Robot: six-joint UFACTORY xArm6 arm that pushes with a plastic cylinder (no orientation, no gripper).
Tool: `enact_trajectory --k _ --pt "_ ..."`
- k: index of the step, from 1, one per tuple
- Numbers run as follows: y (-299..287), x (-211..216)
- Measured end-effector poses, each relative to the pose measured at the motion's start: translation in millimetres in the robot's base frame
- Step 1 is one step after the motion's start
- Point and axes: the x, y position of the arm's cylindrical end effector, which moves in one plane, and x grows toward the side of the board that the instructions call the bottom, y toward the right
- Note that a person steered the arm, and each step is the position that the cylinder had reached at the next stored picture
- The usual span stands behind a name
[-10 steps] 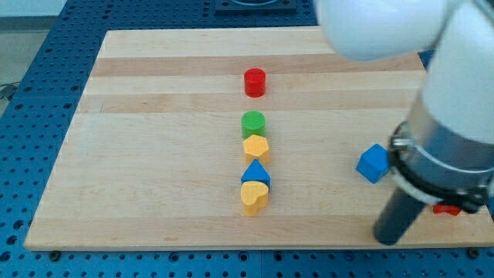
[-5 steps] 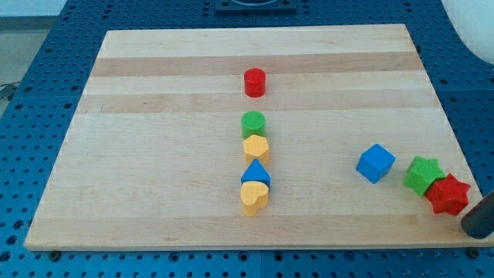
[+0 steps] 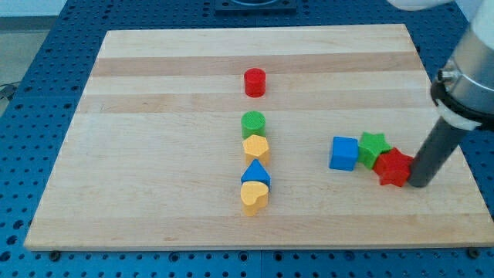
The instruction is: Place the red star at the top of the blue cube
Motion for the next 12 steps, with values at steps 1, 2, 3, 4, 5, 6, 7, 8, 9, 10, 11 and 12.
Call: enact_trajectory --k 1,2,3,4,5,6,7,8,9,10,11,12 --pt "-21.4 -4.1" --pt "-42.7 -10.2" --pt "-63.0 -19.8" --pt "-81.6 -43.1" --pt "-103.3 -73.5" --pt "-124.5 -99.6" --pt "-134.5 -110.7" --pt "-120.9 -101.5" --pt "-93.5 -59.2" --pt "-80.7 -22.9" --pt "-83.1 -1.8" --pt "-121.4 1.9"
